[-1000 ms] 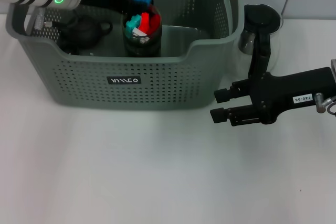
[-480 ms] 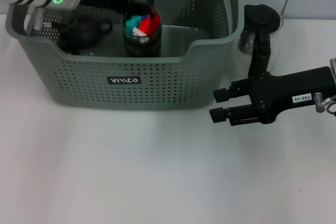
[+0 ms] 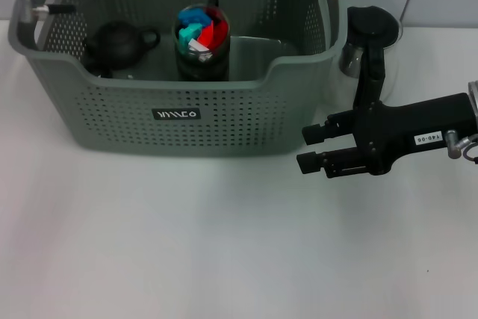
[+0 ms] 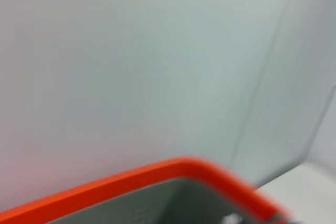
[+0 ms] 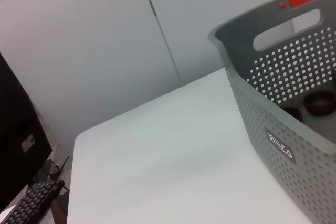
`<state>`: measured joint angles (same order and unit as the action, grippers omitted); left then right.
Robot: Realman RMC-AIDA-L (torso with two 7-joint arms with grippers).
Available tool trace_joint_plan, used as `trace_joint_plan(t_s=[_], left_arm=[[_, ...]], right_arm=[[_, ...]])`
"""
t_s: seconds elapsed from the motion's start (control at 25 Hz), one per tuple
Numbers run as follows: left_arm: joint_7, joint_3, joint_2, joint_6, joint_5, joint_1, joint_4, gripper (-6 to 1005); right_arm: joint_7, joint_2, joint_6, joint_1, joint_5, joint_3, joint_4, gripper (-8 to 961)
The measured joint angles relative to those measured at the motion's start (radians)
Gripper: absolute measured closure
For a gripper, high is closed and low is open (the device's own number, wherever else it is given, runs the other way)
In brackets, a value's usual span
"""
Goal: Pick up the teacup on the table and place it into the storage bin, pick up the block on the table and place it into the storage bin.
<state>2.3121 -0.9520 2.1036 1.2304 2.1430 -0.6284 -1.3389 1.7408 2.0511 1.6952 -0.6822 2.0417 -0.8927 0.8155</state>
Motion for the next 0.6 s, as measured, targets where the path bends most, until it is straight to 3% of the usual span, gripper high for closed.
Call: trace_joint_plan(t_s=[0.04,0.08,0.24,0.28,0.48,0.6], left_arm=[[0.0,0.0,0.0,0.0,0.0,0.0,0.0,386],[-0.011,0.073,-0.01,0.117,-0.113,0.016,-0.023,386],[-0.044,0.205,-0.017,0.313,-0.239,0.03,-0.016,387],[-0.076,0.278,-0.021,0.432,-0.288,0.047,0.005,387],[-0.189,0.331,-0.031,0.618,-0.325,0.099,0.061,387],[-0.291,0.323,-0.022,0.712,-0.322,0.158,0.091,387]], right_arm=[[0.0,0.0,0.0,-0.001,0.0,0.0,0.0,343],[0.0,0.001,0.0,-0.001,0.0,0.0,0.0,343],[0.0,0.003,0.0,-0.002,0.0,0.0,0.0,343],[0.0,0.003,0.0,-0.002,0.0,0.0,0.0,343],[-0.005,0.006,0.01,-0.002,-0.001,0.0,-0.004,343],[-0.022,0.009,0.025,-0.002,-0.001,0.0,-0.007,344]])
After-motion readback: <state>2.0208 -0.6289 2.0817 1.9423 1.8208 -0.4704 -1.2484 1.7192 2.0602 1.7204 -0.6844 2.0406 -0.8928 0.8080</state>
